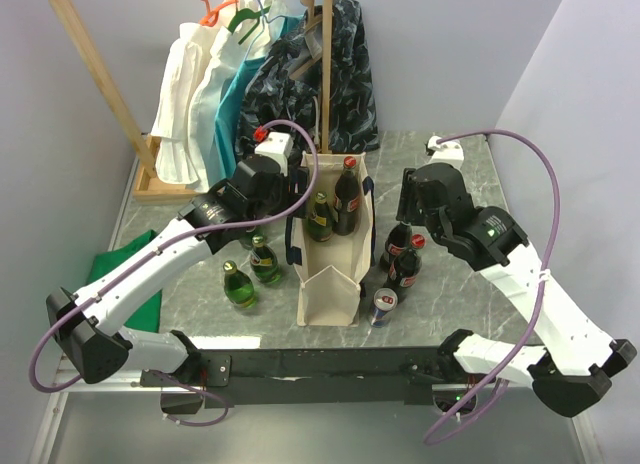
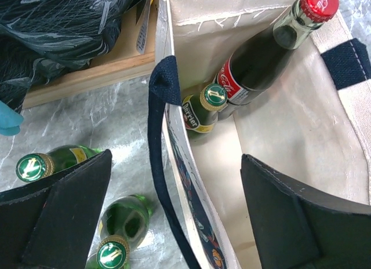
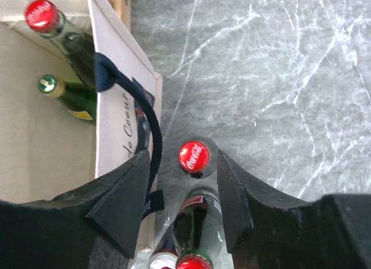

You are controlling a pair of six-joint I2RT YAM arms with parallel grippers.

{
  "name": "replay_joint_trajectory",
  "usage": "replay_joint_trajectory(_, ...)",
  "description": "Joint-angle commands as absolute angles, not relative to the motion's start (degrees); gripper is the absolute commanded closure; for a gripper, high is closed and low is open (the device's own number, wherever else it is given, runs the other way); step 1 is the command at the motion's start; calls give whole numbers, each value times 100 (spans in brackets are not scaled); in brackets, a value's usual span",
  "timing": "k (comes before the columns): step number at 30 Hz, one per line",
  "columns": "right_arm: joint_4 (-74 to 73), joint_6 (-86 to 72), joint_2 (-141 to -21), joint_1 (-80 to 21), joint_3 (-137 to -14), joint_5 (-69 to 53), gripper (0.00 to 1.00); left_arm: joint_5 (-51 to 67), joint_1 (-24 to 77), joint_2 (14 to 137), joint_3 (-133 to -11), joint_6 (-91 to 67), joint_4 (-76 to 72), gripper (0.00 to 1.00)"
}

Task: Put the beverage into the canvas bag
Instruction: Pick up the drink from the center of the board.

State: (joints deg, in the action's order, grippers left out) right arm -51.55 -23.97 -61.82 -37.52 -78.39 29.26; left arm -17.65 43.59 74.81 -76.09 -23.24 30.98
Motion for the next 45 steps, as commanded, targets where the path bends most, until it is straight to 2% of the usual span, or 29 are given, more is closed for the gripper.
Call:
replay_joint_trajectory(1, -5256, -2426, -6012, -3683, -7743, 3050, 43, -1775, 4386, 7269, -7524, -2373, 2857, 1)
replay_joint_trajectory(5, -5335, -2338, -5898, -3674, -7795, 2936, 42, -1863, 4386, 7242, -7453, -2417, 2839, 0)
replay_joint_trajectory(12, -6581, -2233, -5678, -3674, -8411, 2699, 40, -1942, 4377, 7225, -7339, -2487, 2813, 4)
replay_joint_trajectory(21, -7461, -2390, -5063, -3683, -8499, 1944, 37, -1942, 4386, 7356, -7374, -2391, 2786, 4)
replay_joint_trajectory(29, -7243, -2549, -4325, -3683, -7762, 1213, 35, -1960, 4386, 7365, -7339, -2356, 2769, 4)
replay_joint_trajectory(45, -6373, -2637, -4412, -3683, -7277, 1063, 35, -2057, 4377, 7233, -7207, -2470, 2821, 4)
